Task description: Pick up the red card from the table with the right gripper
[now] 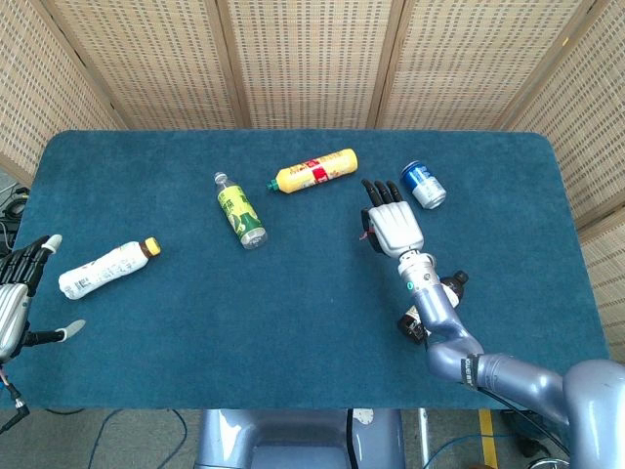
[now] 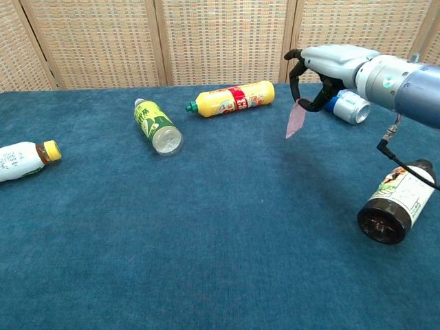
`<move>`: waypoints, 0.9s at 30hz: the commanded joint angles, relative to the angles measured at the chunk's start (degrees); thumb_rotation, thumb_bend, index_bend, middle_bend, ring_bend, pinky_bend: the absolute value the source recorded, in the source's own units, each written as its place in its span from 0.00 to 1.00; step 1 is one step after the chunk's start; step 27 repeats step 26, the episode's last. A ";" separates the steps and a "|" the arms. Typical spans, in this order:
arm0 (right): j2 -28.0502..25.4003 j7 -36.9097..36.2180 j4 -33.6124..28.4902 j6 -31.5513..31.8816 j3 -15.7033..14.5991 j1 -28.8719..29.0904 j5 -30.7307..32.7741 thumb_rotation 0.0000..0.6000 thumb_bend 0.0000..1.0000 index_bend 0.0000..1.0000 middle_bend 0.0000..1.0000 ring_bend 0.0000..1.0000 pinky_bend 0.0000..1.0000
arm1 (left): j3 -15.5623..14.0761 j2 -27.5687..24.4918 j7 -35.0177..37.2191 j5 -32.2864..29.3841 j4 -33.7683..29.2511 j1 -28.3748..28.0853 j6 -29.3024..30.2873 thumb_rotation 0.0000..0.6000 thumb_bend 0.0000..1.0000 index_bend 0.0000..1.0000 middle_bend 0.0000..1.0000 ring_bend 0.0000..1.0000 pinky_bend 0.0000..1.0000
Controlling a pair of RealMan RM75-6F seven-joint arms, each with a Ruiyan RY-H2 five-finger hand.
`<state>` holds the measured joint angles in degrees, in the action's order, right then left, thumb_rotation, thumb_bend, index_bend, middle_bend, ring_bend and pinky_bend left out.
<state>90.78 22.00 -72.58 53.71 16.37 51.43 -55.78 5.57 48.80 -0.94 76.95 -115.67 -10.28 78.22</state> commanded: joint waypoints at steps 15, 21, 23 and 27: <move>-17.41 -22.81 -33.46 -9.40 1.04 -7.01 -2.87 1.00 0.60 0.67 0.03 0.00 0.00 | -1.01 -1.36 3.02 3.93 -0.41 0.82 0.78 1.00 0.00 0.00 0.00 0.00 0.00; -14.70 -23.66 -35.76 -11.37 -2.04 -6.34 -3.14 1.00 0.60 0.67 0.03 0.00 0.00 | -1.47 -1.74 3.61 5.05 -0.57 1.17 1.09 1.00 0.00 0.00 0.00 0.00 0.00; -13.76 -23.07 -36.21 -11.51 -2.89 -5.89 -3.04 1.00 0.60 0.66 0.03 0.00 0.00 | -1.48 -1.94 3.93 5.35 -0.62 1.38 1.53 1.00 0.00 0.00 0.00 0.00 0.00; -12.56 -21.51 -36.61 -10.70 -3.84 -5.36 -2.97 1.00 0.60 0.63 0.03 0.00 0.00 | -1.66 -2.20 4.52 5.79 -0.64 1.66 1.86 1.00 0.00 0.00 0.00 0.00 0.00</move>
